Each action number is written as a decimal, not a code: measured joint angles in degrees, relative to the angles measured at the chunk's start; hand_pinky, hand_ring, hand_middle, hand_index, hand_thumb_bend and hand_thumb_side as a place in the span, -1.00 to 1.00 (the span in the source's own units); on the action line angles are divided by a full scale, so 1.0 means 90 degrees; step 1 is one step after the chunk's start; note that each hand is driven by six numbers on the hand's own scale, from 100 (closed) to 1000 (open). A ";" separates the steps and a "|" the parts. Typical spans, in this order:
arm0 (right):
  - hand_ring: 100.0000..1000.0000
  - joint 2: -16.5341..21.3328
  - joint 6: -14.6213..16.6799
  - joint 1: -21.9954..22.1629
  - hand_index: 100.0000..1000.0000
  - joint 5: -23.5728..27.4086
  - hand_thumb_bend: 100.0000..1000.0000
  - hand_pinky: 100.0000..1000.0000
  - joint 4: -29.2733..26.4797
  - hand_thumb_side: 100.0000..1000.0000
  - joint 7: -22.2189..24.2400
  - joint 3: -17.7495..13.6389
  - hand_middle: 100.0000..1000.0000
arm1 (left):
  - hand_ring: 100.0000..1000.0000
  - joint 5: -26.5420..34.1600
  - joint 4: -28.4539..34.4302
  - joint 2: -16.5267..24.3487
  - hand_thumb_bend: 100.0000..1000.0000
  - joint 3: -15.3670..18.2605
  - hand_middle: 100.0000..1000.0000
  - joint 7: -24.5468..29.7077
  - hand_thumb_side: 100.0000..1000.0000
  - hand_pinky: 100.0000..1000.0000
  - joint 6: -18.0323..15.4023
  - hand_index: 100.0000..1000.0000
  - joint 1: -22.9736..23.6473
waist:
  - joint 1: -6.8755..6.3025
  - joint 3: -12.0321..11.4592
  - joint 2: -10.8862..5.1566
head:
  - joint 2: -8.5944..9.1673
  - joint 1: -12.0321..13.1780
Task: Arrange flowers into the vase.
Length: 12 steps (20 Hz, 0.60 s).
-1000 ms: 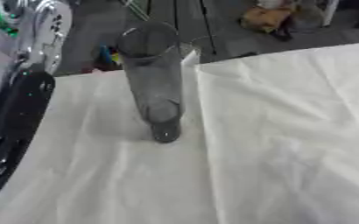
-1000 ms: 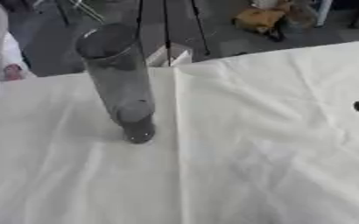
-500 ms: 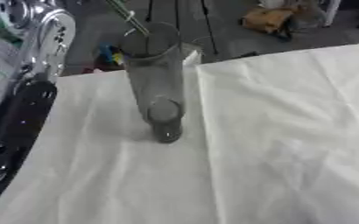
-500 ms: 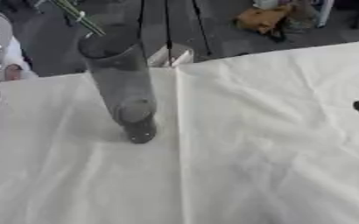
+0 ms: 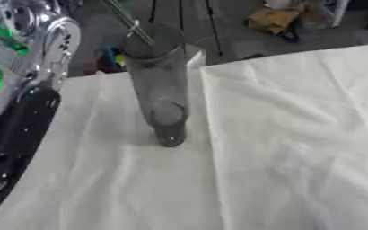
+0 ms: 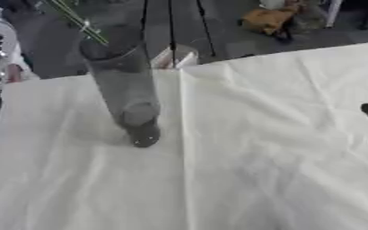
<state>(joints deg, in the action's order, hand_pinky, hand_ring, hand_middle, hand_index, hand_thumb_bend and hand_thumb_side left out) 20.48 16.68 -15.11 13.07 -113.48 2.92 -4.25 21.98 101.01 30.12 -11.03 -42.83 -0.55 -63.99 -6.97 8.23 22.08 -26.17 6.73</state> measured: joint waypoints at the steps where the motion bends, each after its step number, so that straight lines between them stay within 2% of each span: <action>1: 0.58 0.0000 0.0000 0.0000 0.44 0.0000 -1.00 0.85 0.0000 0.81 0.0000 0.0000 -0.30 | -1.00 -0.0015 -0.0028 -0.0001 -0.66 -0.0006 -1.00 0.0004 0.61 -1.00 0.0006 -0.94 0.0005 | 0.0000 0.0000 0.0000 | 0.0000 0.0000; 7: 0.58 -0.0003 0.0005 -0.0003 0.44 0.0000 -1.00 0.85 0.0000 0.80 -0.0006 0.0000 -0.30 | -1.00 -0.0163 -0.0255 -0.0054 -0.61 -0.0046 -1.00 0.0042 0.64 -1.00 -0.0006 -0.94 0.0053 | 0.0000 0.0027 0.0000 | 0.0008 0.0002; 12: 0.58 -0.0006 0.0007 -0.0007 0.44 0.0000 -1.00 0.85 0.0000 0.80 -0.0008 -0.0001 -0.30 | -1.00 -0.0333 -0.0671 -0.0119 -0.59 -0.0046 -1.00 0.0118 0.67 -1.00 -0.0214 -0.94 0.0054 | 0.0000 0.0078 0.0000 | 0.0062 0.0026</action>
<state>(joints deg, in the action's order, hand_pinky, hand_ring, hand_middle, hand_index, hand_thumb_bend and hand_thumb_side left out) 20.42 16.74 -15.17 13.07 -113.48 2.85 -4.26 18.99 94.97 29.05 -11.45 -41.77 -2.47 -63.51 -6.97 8.94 22.08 -25.61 6.96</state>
